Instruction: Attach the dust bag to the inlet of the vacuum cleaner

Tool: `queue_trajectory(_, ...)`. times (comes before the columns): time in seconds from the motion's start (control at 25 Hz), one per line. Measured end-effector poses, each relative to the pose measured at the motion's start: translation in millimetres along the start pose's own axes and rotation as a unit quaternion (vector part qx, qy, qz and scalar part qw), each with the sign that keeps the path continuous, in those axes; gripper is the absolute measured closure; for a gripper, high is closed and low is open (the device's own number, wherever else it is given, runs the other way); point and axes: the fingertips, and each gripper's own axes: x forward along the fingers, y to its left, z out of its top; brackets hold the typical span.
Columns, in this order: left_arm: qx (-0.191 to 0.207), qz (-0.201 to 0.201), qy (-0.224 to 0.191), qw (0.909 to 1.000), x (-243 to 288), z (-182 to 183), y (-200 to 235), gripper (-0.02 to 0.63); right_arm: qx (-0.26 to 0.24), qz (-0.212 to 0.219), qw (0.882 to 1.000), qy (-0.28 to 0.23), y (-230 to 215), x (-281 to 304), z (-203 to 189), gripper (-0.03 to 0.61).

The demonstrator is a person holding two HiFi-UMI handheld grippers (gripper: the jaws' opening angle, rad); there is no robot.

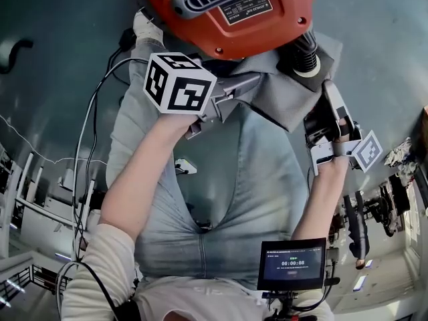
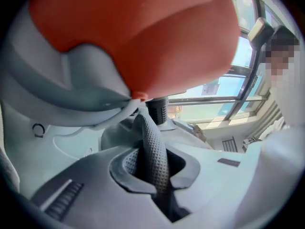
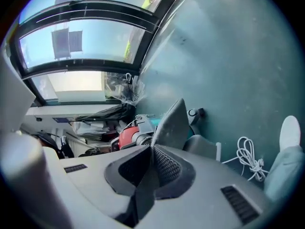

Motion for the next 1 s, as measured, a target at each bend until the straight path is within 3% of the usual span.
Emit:
queue_trajectory(0.12, -0.001, -0.037, 0.007, 0.9993, -4, -1, -17, 0.583, 0.0, 0.011, 1.0, 0.003, 8, 6, 5, 0.546)
queue_trajectory(0.28, -0.066, -0.083, 0.002, 0.9943, -5, -6, -14, 0.583, 0.047, 0.027, 0.998, 0.015, 25, 17, -2, 0.548)
queue_trajectory(0.48, -0.102, -0.032, -0.003, 0.9942, 7, -14, 13, 0.583, 0.03, 0.01, 0.999, 0.019, 33, 24, -16, 0.554)
queue_trajectory(0.64, -0.088, -0.028, 0.013, 0.9957, 11, -19, 6, 0.581, -0.008, 0.012, 1.0, 0.02, 40, 33, -15, 0.553)
queue_trajectory(0.84, -0.074, -0.095, -0.016, 0.9926, -13, -2, -18, 0.581, -0.015, 0.015, 1.0, -0.008, 31, 23, 3, 0.554)
queue_trajectory(1.0, -0.026, -0.122, -0.028, 0.9917, -23, 7, -38, 0.581, -0.002, -0.006, 1.0, -0.018, 13, 18, 6, 0.558)
